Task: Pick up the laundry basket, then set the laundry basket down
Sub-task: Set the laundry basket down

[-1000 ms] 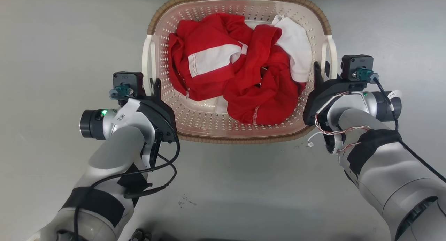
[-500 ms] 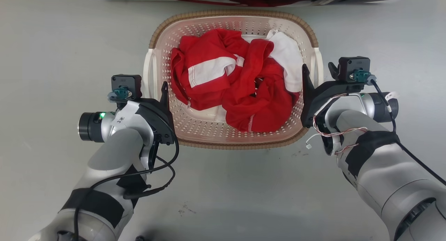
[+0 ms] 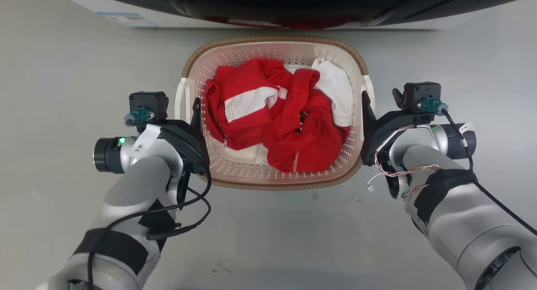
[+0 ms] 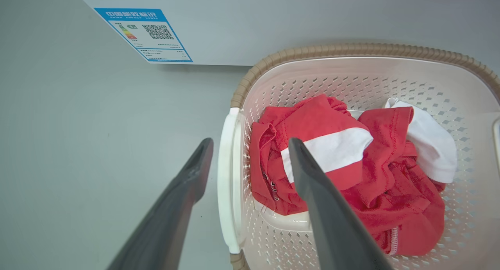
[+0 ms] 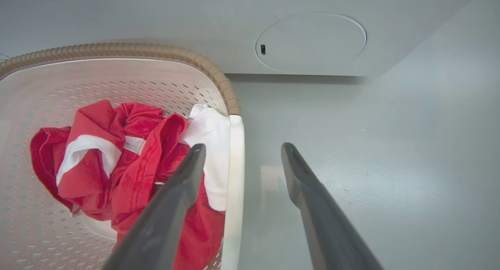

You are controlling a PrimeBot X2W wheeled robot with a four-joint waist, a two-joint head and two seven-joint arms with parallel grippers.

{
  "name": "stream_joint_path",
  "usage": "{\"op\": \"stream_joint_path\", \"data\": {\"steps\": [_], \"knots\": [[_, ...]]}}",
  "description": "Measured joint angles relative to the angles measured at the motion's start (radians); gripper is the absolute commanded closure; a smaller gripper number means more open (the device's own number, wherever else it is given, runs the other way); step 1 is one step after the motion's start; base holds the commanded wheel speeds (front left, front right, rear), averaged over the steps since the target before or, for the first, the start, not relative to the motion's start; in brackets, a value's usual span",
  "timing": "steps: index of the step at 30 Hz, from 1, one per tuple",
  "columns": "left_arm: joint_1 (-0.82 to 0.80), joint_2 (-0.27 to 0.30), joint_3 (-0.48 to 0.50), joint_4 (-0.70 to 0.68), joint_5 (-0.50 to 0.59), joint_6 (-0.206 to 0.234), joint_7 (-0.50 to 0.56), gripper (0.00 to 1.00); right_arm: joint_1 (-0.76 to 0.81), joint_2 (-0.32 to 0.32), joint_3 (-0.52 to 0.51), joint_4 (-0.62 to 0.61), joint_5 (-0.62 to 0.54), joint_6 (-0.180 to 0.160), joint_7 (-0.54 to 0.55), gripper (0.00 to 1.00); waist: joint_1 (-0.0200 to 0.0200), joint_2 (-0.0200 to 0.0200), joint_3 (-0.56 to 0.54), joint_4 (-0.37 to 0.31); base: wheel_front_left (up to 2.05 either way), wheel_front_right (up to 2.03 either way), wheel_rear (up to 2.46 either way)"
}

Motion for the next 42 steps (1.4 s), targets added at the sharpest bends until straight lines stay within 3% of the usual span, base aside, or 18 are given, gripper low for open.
{"op": "stream_joint_path", "data": {"steps": [9,22,42], "knots": [[0.041,0.009,0.016,-0.008,-0.005,-0.035,-0.014,0.00,0.039,0.002,-0.010,-0.030,0.000,0.011,-0.003,0.00,0.0000,0.0000,-0.087,-0.017,0.00,0.00,0.00],[0.177,0.076,0.075,-0.094,0.014,-0.033,-0.014,0.00,0.122,0.003,-0.077,-0.096,-0.001,0.022,-0.004,0.00,-0.0002,0.0000,-0.255,-0.039,0.00,0.00,0.00],[0.549,0.137,0.196,-0.401,0.170,0.047,-0.014,0.00,0.408,-0.035,-0.238,-0.313,-0.116,0.019,-0.004,0.00,-0.0002,-0.0002,-0.548,-0.062,0.00,0.00,0.00]]}}
